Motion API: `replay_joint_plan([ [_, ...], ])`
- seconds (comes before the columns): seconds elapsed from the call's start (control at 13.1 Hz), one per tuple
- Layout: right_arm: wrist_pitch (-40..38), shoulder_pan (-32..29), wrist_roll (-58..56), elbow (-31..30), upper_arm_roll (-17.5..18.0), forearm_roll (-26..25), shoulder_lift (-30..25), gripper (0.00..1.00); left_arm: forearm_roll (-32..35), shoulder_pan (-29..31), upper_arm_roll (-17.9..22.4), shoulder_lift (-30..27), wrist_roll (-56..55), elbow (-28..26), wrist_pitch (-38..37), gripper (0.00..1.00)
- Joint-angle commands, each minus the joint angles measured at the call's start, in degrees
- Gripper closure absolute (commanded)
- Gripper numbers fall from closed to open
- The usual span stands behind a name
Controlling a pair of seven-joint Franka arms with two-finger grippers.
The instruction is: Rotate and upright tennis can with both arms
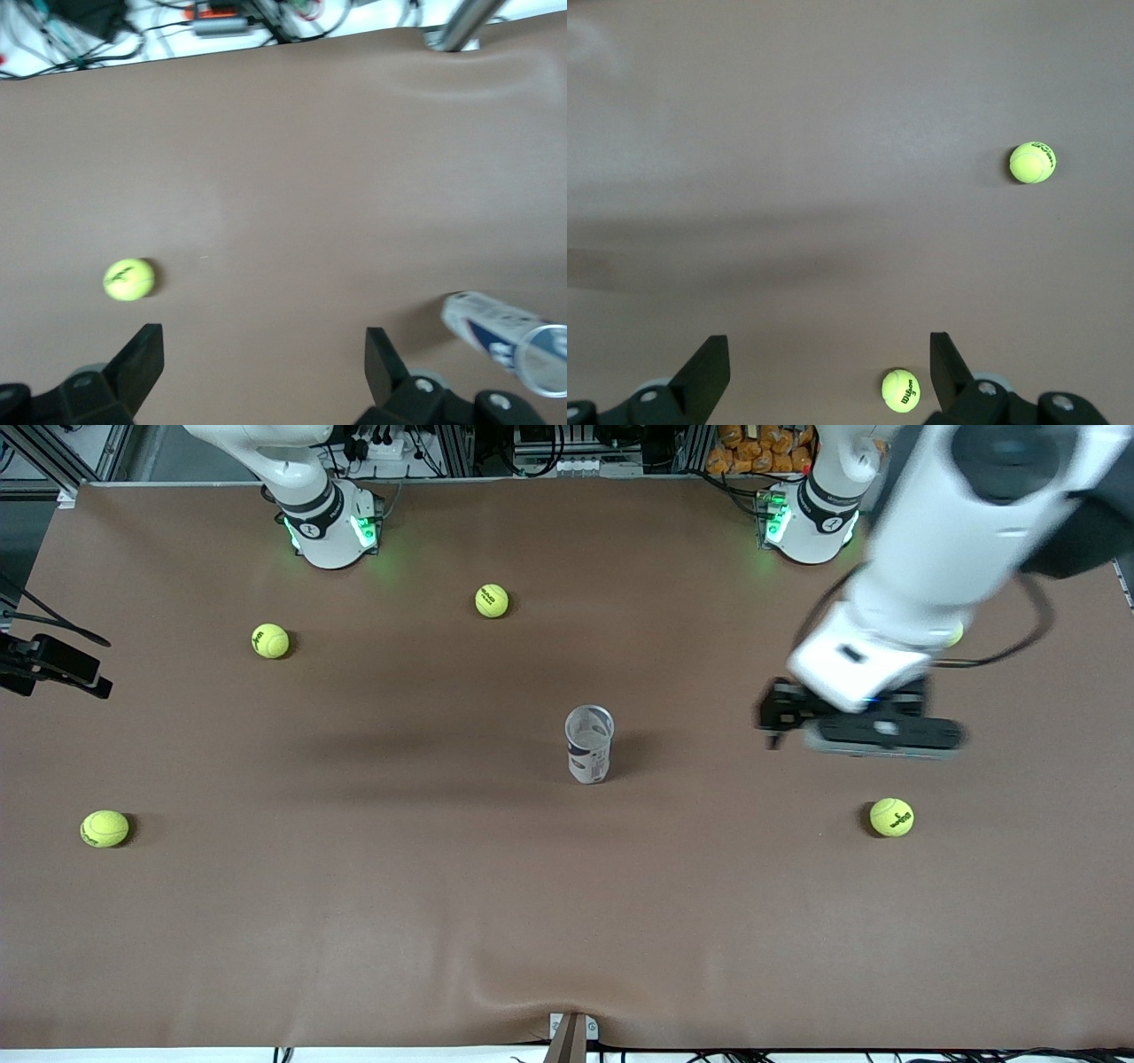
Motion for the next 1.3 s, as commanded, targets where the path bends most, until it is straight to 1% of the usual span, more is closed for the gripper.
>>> replay_joint_plan([
  [0.0, 0.07, -1.06, -0.8, -0.16, 0.61, 0.91, -0.8, 0.0, 0.38, 4.69, -0.73, -2.59, 1.79, -1.42, -3.59, 0.0],
  [0.23, -0.1, -1.06, -0.89, -0.16, 0.61, 0.74, -0.8, 0.0, 0.56, 8.22, -0.65, -4.6, 2.93, -1.6, -7.64, 0.0],
  [0.38, -0.1, -0.97, -0.89, -0.16, 0.7, 0.82, -0.8, 0.0, 0.3, 10.5, -0.73, -6.19, 6.0, -2.04, -11.76, 0.0],
  [0.46, -0.36, -0.97, -0.89, -0.25, 0.61, 0.82, -0.8, 0.0, 0.04, 11.65, -0.82, -7.41, 6.97, -2.99, -12.39, 0.0],
  [0.69, -0.63, -1.06, -0.89, -0.16, 0.61, 0.65, -0.88, 0.0, -4.18, 14.64, -0.91, -12.6, 7.77, -9.48, -12.31, 0.0],
  [0.84, -3.43, -1.06, -0.89, -0.16, 0.61, 0.47, -0.88, 0.0, -4.62, 15.26, -0.91, -16.29, 8.3, -15.11, -11.96, 0.0],
  [0.99, -5.02, -0.97, -0.89, -0.16, 0.61, -1.01, -0.97, 0.0, -5.77, 15.26, -0.82, -19.28, 8.38, -19.42, -10.47, 0.0],
  [1.07, -5.02, -0.79, -0.89, -0.16, 0.7, -1.11, -0.97, 0.0, -5.68, 15.26, -0.82, -20.07, 8.47, -20.31, -10.29, 0.0],
  [1.22, -5.02, -0.79, -0.89, -0.16, 0.7, -1.11, -0.88, 0.0, -5.33, 16.48, -0.64, -20.43, 10.48, -20.41, -10.46, 0.0],
])
